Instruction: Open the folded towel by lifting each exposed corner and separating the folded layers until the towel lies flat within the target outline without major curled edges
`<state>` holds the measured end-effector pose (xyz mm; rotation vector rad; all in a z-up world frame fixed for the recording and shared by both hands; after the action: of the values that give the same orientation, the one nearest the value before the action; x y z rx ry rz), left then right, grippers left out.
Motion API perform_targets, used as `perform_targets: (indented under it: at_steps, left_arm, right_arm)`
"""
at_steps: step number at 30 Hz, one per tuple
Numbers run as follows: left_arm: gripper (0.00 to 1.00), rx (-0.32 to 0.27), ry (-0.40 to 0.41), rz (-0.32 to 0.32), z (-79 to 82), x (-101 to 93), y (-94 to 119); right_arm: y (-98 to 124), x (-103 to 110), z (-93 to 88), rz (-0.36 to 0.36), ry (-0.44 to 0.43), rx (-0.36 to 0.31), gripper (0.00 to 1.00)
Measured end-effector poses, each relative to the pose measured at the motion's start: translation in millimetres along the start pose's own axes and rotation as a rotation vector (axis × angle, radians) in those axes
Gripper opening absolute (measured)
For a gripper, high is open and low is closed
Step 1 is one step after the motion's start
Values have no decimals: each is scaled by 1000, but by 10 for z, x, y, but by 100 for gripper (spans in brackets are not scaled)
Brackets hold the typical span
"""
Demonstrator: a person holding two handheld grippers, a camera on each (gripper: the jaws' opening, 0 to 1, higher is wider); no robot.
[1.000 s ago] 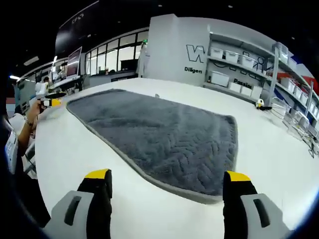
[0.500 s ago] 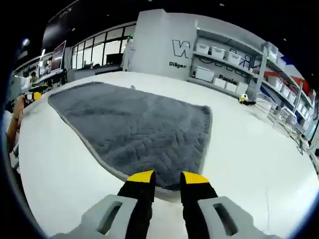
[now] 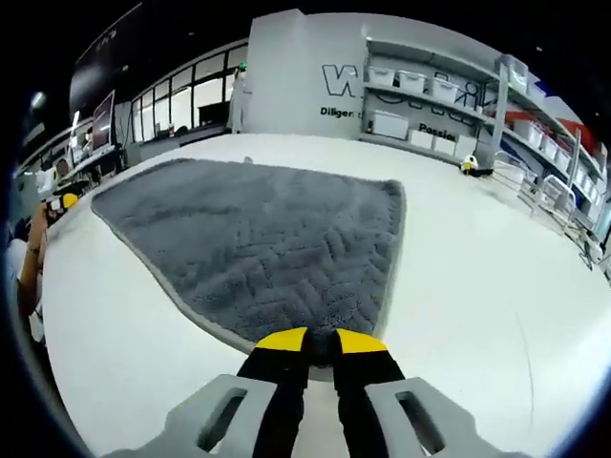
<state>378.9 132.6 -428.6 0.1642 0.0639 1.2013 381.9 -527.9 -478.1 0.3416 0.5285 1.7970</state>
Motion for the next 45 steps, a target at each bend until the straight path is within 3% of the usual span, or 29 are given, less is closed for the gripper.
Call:
perform_targets:
  at_steps: [22,27,28,31,34,37,45]
  left_arm:
    - [99,0,3,17,3,62,77]
    - [99,4,0,20,12,82,79]
    - [99,5,1,19,15,89,75]
    - [99,3,6,17,24,90,70]
    - [99,6,4,20,25,88,62]
    - [99,13,2,16,11,82,53]
    - [99,15,13,13,9,78,0]
  right_arm:
    - [132,-48,-71,-2,-38,-4,8]
    - [174,-52,-44,-26,-78,-40,36]
    - [203,-82,-13,-62,-66,-57,38]
    - [247,-54,66,-67,-47,-90,38]
    - [263,30,203,-57,-86,-156,49]
    - [261,172,296,-3,-132,-185,73]
    - [126,616,460,71,-70,-198,98]
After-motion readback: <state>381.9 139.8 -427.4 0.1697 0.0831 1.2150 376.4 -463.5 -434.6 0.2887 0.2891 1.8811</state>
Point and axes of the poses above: the point that each gripper's makers call its tool centre point, and the gripper's own axes: y roughly backward along the fingers, x roughly to its left, z roughly out of its top, the point moved 3 cm from there along y, roughly backward along the fingers, and after that the axes turned 4 degrees about -x, right-handed, at the moved point
